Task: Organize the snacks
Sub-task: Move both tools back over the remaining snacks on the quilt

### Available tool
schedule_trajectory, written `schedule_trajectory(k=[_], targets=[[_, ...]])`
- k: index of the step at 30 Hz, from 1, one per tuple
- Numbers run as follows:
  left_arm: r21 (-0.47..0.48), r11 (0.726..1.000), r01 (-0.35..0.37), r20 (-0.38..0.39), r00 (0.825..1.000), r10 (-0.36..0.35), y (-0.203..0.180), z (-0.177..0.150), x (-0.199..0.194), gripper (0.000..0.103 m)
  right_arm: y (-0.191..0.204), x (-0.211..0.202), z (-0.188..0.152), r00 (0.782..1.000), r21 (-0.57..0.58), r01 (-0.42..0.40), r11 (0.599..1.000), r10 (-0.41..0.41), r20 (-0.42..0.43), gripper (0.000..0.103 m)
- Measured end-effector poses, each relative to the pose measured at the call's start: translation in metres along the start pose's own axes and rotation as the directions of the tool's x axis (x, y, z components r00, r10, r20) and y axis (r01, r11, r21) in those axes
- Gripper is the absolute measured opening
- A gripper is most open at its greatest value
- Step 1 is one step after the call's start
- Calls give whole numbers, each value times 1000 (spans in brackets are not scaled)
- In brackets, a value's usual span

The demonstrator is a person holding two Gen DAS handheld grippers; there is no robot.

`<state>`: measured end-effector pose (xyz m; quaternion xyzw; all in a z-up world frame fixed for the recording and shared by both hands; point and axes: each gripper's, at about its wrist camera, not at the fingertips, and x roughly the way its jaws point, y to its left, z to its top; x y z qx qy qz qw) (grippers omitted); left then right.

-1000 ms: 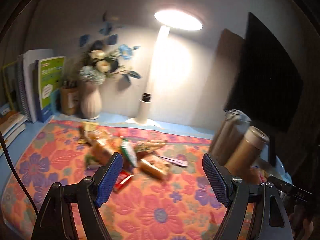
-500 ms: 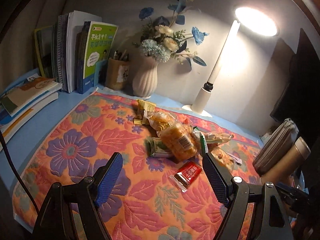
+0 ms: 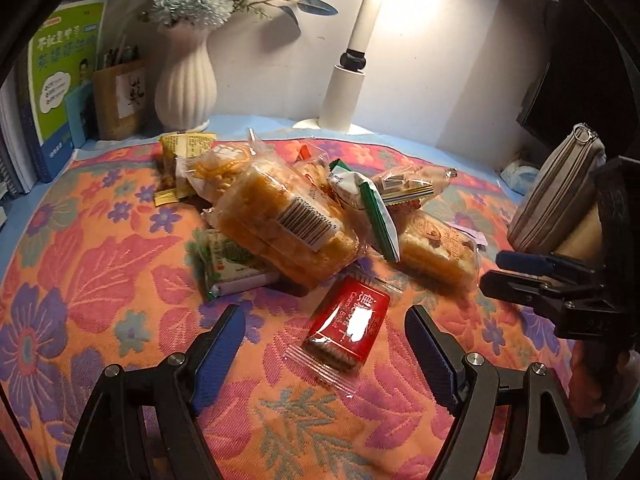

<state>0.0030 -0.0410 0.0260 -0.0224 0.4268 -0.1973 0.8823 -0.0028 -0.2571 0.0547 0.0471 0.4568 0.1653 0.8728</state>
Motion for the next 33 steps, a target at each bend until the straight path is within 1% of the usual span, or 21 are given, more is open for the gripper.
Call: schedule_trajectory(k=[4,7,8,9,10,11,12,14,17,21,25,26,27,29,30,31,33], targets=[[24,1000,13,-13,1000,-13,-5,2,10,80,-4,15,9,1000,-31,0,1000,0,8,73],[47,998,36,-36,999,-34,-10,2,17,79,-8,20,16,999,-52,6,999,-3,48,73],[57,998,37,-42,999,-34,-11,2,18,77,-9,23,18,999,-55,3,998,0,53,73],[63,997,39,-49,998,-36,-13,2,20,71,-10,25,20,998,-57,-6,998,10,58,73],[69,997,43,-59,998,-39,-14,2,22,63,-12,26,22,998,-54,-14,998,17,59,75],[80,996,48,-73,996,-42,-15,1,25,59,-13,28,23,998,-51,-18,999,21,60,76],[94,995,43,-83,996,-35,-17,0,27,58,-14,30,24,998,-49,-25,998,27,57,77],[119,992,36,-84,996,-26,-22,0,27,58,-16,32,24,998,-42,-38,998,40,54,78],[136,989,52,-83,996,-41,-24,-2,26,57,-18,33,23,997,-32,-71,997,72,34,81],[103,991,88,-84,993,-79,-15,0,24,56,-10,25,10,996,-58,-83,995,83,10,81],[83,991,106,-84,992,-99,-10,0,22,56,5,11,-5,986,-97,-167,981,166,-25,81],[83,991,106,-85,991,-99,-10,-1,22,56,7,7,-8,984,-109,-176,978,175,-26,81],[87,991,103,-86,992,-96,-11,-1,23,56,7,4,-8,987,-120,-161,980,160,-21,81],[99,991,94,-86,993,-85,-14,-1,24,56,7,0,-4,996,-149,-86,985,87,4,81],[107,990,88,-87,993,-79,-15,-1,24,56,6,1,0,998,-162,-62,985,64,10,81],[115,990,82,-88,994,-73,-17,-2,24,56,6,4,4,998,-171,-52,984,55,9,81],[126,989,75,-90,994,-64,-20,-2,27,56,8,11,11,997,-186,-72,980,73,-5,81]])
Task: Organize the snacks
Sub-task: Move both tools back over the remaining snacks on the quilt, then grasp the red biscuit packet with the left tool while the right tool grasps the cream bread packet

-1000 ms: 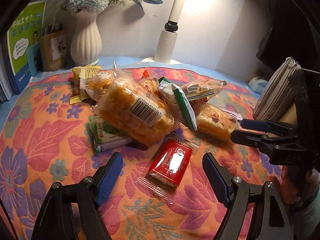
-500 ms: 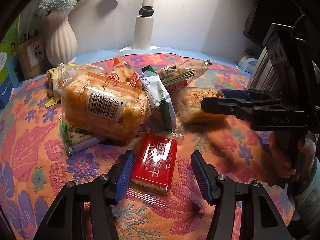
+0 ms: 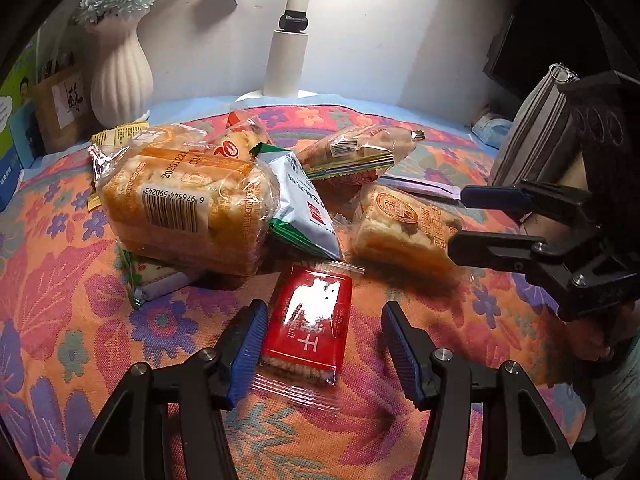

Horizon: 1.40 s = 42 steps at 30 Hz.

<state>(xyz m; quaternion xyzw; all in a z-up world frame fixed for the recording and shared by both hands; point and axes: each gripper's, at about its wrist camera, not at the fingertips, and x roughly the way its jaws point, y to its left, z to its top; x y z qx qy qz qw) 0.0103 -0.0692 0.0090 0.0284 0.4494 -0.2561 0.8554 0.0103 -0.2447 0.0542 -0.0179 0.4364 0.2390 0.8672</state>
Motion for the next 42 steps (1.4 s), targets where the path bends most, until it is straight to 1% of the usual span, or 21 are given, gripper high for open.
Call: schedule_trajectory(k=[2,5,6,7,8,9,10,11,13,15,16,19,22,24,27,29,33,36,39,42], targets=[[9,1000,-9,-3,1000,9,-2,0,1,56,4,15,4,999,-26,-31,999,31,-19,81],[20,1000,-23,-6,1000,23,-3,-1,2,56,2,35,1,998,-26,-1,1000,-1,-58,81],[27,999,-35,-4,999,35,-4,-1,2,53,1,39,0,998,-25,10,1000,-11,-68,81],[31,998,-51,-3,999,51,-4,-1,3,45,1,39,0,997,-24,18,1000,-20,-68,78],[32,997,-69,-2,998,69,-5,-1,3,41,2,36,0,998,-25,20,999,-21,-54,76],[32,996,-80,1,997,80,-5,-2,3,38,3,33,-1,999,-26,12,1000,-14,-48,68],[31,996,-82,5,997,82,-5,-2,3,36,4,32,-3,999,-22,4,1000,-5,-53,51],[30,996,-84,6,996,84,-4,-2,3,36,5,32,-6,998,-11,6,1000,-7,-61,48],[32,995,-99,8,995,98,-5,-3,2,35,8,28,-10,998,0,29,1000,-29,-53,48],[43,993,-114,16,993,114,-9,-5,-1,35,12,22,-18,998,19,32,999,-31,-50,47],[55,992,-112,22,994,111,-12,-6,-4,35,15,18,-23,998,30,32,999,-31,-50,47],[64,995,-77,21,997,75,-23,-14,-13,35,22,2,-44,997,60,55,997,-52,-50,47],[67,995,-74,33,997,72,-39,-23,-22,35,22,-18,-68,997,110,70,991,-66,-44,47],[68,996,-56,39,998,53,-50,-28,-28,35,21,-31,-81,996,147,86,985,-81,-39,47],[78,996,-34,54,998,29,-71,-34,-37,35,19,-52,-102,993,196,119,973,-115,-30,47],[83,996,-12,67,998,6,-84,-35,-44,35,17,-69,-116,992,222,127,967,-127,-16,47],[120,993,16,93,995,-27,-116,-32,-57,35,10,-97,-133,987,267,159,951,-162,-11,47],[158,987,40,108,992,-58,-142,-28,-65,35,6,-119,-142,984,295,169,940,-179,7,47],[199,978,69,118,989,-94,-169,-24,-73,35,2,-146,-149,980,324,167,931,-192,47,47],[249,964,97,129,983,-133,-201,-19,-81,35,-4,-176,-156,969,352,189,917,-232,85,47]])
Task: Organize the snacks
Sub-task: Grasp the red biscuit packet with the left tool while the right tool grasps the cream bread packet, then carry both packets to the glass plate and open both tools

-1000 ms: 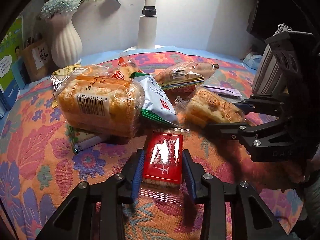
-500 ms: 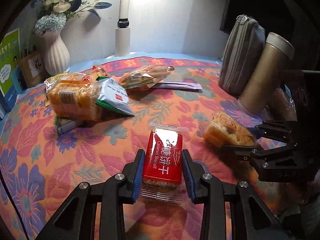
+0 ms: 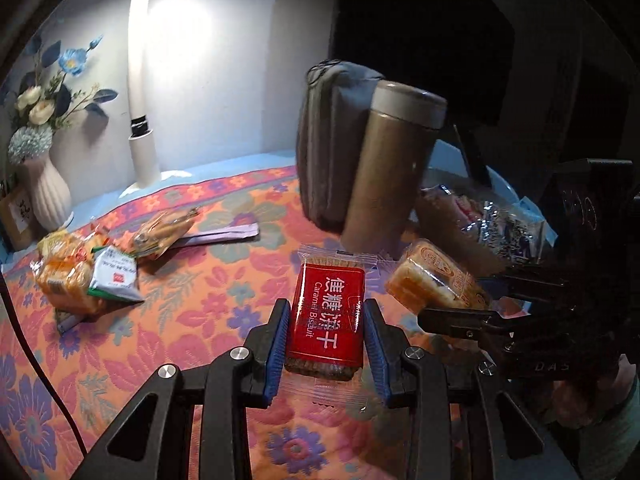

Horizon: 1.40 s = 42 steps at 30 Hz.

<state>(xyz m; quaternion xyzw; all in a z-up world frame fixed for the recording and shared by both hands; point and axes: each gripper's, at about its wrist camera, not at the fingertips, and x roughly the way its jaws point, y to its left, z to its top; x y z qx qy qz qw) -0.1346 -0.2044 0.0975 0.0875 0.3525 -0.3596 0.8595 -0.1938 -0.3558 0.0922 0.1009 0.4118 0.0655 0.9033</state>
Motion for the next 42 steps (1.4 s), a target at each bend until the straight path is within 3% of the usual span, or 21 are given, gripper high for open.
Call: schedule_trajectory(k=[6,13,18,24,30,32,33,34,42], targets=[[89,994,65,42,997,-69,-53,30,2,35,-48,-56,7,992,106,38,994,-50,112,47],[130,980,152,23,987,-157,-115,70,31,35,-117,-105,19,961,217,157,963,-200,190,47],[127,975,184,-26,983,-182,-157,100,62,35,-175,-118,23,944,338,188,922,-265,197,47],[80,979,187,-46,982,-184,-185,134,104,35,-244,-109,19,958,523,128,843,-241,153,47],[74,987,144,-36,989,-141,-196,149,134,35,-257,-97,22,957,550,157,820,-263,119,49],[75,987,145,-51,989,-141,-197,152,141,45,-260,-96,23,958,553,165,817,-265,106,51],[71,986,149,-53,988,-146,-197,154,142,61,-261,-95,24,959,556,162,816,-262,106,57],[68,985,157,-37,987,-155,-196,154,140,68,-261,-97,24,959,560,153,815,-260,117,60],[80,974,210,32,976,-214,-188,151,102,68,-243,-111,23,954,530,144,836,-259,149,60]])
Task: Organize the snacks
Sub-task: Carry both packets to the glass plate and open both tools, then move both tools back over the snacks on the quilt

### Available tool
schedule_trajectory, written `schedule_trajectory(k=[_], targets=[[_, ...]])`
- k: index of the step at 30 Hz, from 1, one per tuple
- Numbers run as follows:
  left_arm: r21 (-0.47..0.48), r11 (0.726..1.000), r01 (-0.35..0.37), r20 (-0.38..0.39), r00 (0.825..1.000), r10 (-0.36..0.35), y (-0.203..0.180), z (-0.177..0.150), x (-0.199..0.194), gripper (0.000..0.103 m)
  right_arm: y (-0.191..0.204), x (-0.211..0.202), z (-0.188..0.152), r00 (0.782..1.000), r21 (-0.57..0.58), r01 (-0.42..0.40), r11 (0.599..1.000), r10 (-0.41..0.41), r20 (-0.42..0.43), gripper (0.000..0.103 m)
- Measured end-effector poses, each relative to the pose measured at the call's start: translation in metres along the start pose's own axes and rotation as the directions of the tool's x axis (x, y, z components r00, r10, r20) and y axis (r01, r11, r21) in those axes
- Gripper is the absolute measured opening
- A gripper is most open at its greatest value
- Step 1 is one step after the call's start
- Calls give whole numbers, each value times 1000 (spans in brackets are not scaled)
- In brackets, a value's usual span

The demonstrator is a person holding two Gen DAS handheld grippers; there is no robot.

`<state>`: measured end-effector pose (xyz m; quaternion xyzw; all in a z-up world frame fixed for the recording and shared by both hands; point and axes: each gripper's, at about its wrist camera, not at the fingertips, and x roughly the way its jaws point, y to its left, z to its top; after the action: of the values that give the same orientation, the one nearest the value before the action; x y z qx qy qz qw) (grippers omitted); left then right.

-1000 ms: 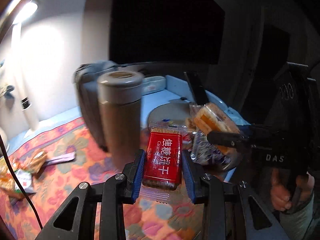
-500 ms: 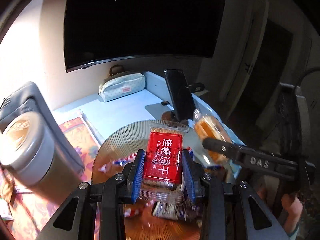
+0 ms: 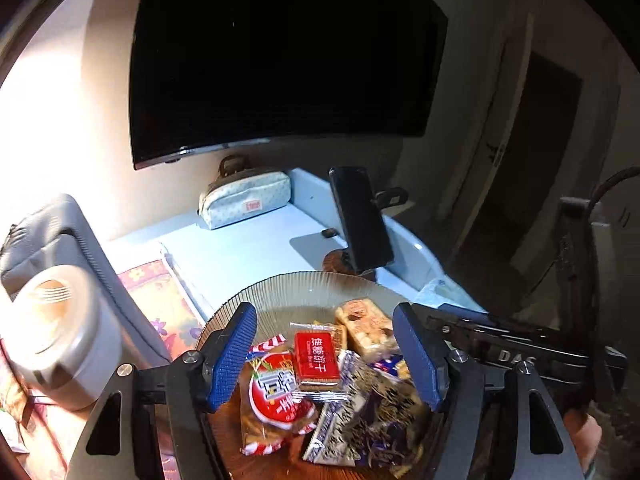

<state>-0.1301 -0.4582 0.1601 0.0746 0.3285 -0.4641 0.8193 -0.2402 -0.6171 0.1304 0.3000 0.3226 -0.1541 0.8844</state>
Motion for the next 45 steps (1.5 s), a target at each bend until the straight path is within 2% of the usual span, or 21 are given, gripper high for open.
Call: schedule_trajectory(k=[5,6,7,9,13,17,20,24,29,31,34,36,38,39,41,45], targets=[[0,1000,19,44,999,-19,4,-7,-42,68,21,-13,-11,1000,-33,-25,999,25,7,60],[4,1000,25,52,998,-26,5,-9,-52,66,26,-15,-13,999,-43,-32,999,32,8,60],[9,999,34,60,998,-35,5,-11,-60,60,33,-18,-17,999,-57,-41,998,41,10,60],[11,999,43,78,996,-44,9,-16,-78,58,47,-22,-24,998,-85,-58,995,58,7,60],[-15,1000,4,114,993,-3,25,-29,-115,58,81,-29,-43,994,-160,-111,981,111,-6,60],[-75,996,-54,155,986,65,60,-45,-152,58,122,-29,-65,983,-254,-182,950,175,-50,60],[-137,986,-98,166,979,120,90,-57,-173,58,157,-25,-78,973,-324,-231,917,213,-90,60],[-233,959,-159,176,963,202,137,-76,-201,58,200,-16,-95,955,-394,-296,870,256,-151,60],[-385,886,-257,186,919,348,208,-102,-242,58,254,8,-118,926,-457,-371,809,283,-252,60],[-457,833,-311,175,887,427,244,-114,-256,58,276,20,-129,922,-485,-376,790,267,-280,60],[-546,754,-367,135,849,511,294,-131,-267,58,306,41,-138,917,-521,-383,763,246,-314,60],[-599,699,-389,94,833,545,326,-144,-272,58,319,56,-140,912,-531,-391,752,238,-334,60],[-639,661,-394,62,830,555,349,-157,-268,58,335,77,-140,906,-528,-398,750,231,-354,60],[-664,637,-393,42,830,556,363,-165,-266,58,340,87,-139,905,-525,-398,752,226,-361,60],[-694,605,-390,11,835,550,378,-175,-253,58,350,110,-139,902,-516,-395,760,214,-376,60],[-720,578,-384,-47,858,511,398,-185,-223,58,359,146,-145,914,-528,-358,770,173,-368,60]])
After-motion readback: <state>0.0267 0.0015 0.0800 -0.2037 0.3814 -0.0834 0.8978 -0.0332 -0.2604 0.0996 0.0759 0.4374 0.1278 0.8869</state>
